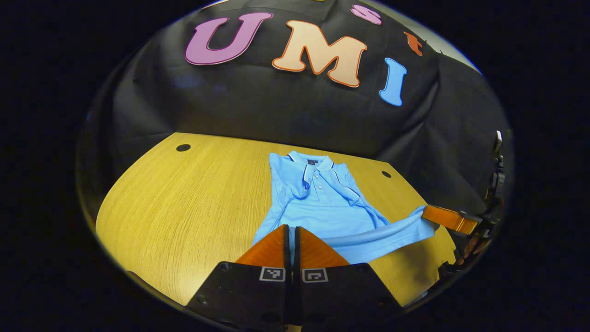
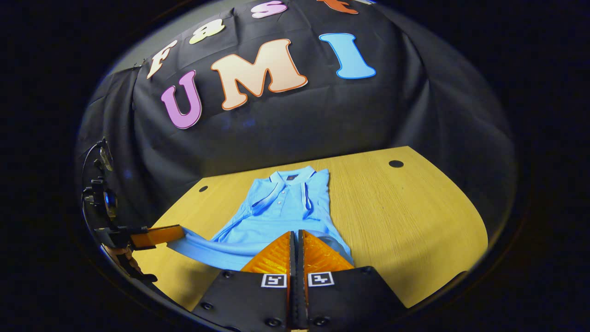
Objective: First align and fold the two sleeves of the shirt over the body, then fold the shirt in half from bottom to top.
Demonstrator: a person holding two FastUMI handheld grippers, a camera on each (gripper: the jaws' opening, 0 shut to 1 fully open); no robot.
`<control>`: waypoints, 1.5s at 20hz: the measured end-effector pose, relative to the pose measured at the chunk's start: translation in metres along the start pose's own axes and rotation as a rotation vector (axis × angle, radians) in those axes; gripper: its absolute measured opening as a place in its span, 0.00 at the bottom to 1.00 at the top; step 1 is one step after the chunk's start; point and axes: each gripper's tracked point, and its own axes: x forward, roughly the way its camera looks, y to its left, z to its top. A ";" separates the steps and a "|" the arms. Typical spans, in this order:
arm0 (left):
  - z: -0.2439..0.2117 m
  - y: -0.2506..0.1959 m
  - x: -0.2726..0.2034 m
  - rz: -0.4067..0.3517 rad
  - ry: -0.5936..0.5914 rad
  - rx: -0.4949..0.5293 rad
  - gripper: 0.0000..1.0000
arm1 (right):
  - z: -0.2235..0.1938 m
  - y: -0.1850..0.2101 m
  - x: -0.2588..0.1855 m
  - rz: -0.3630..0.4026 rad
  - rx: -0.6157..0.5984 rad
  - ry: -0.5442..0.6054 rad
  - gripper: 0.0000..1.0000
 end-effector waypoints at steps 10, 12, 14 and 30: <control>0.089 0.015 0.110 -0.040 -0.047 0.054 0.00 | 0.083 -0.009 0.112 -0.039 -0.045 -0.108 0.03; 0.099 0.017 0.137 -0.046 -0.051 0.051 0.00 | 0.092 -0.013 0.138 -0.052 -0.047 -0.111 0.02; 0.104 0.021 0.161 -0.050 -0.045 0.031 0.00 | 0.097 -0.018 0.164 -0.069 -0.036 -0.109 0.02; 0.088 0.058 0.278 0.006 -0.031 0.071 0.44 | 0.040 -0.060 0.267 -0.231 -0.060 -0.033 0.41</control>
